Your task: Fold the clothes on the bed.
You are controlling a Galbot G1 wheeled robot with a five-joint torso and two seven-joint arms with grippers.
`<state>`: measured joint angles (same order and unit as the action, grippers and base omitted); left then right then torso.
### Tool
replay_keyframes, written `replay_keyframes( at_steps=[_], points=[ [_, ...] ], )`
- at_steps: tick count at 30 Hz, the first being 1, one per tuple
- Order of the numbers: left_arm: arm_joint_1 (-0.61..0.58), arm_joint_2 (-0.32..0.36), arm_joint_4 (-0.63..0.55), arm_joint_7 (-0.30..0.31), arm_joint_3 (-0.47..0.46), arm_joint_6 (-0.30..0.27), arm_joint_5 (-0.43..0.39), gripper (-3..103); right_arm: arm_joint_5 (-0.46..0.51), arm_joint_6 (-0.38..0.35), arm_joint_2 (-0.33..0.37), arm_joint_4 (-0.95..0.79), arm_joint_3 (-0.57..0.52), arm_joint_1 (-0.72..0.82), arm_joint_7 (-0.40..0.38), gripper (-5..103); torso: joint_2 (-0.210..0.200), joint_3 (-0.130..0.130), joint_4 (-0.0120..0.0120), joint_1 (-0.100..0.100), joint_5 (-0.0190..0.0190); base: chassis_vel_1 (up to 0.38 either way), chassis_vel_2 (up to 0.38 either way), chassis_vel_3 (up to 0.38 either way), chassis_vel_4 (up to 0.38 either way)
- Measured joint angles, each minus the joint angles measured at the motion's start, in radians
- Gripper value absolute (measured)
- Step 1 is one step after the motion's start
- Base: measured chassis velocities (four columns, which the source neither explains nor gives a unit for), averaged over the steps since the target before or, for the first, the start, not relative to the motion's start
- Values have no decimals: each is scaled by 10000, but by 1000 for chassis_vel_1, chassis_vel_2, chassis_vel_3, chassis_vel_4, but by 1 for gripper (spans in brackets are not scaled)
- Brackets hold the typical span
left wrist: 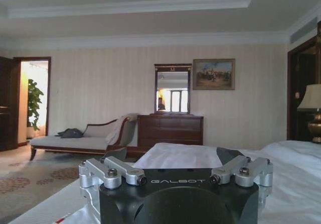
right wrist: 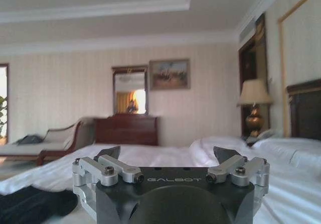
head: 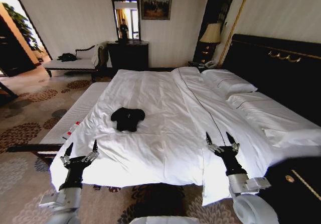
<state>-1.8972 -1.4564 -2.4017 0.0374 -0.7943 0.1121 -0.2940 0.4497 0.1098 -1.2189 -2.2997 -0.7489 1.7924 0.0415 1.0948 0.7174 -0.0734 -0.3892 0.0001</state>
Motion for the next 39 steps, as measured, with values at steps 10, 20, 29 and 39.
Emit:
replay_keyframes(
  at_steps=[10, 20, 29, 39],
  points=[
    [-221, -25, -405, -1, 393, -312, 159, 100, -769, -923, -528, -1045, 661, 753, -1628, 100, 0, 0, -1, 0, -1, 0, 0, 0, 0],
    [-277, 97, -455, -36, 946, -474, 436, 100, -725, -109, -340, -954, 653, 832, -1468, 100, 0, 0, 0, -1, -1, 0, 0, 0, 0],
    [-249, 415, -820, -142, 732, -840, -383, 100, -186, -159, 46, -942, 580, 706, -1244, 100, 0, 0, 0, -1, -2, 0, 0, 0, 0],
    [-219, 424, -785, -189, 523, -781, -182, 100, -360, -105, 63, -803, 443, 680, -1068, 100, 0, 0, -1, -1, -2, 0, 0, 0, 0]
  ],
)
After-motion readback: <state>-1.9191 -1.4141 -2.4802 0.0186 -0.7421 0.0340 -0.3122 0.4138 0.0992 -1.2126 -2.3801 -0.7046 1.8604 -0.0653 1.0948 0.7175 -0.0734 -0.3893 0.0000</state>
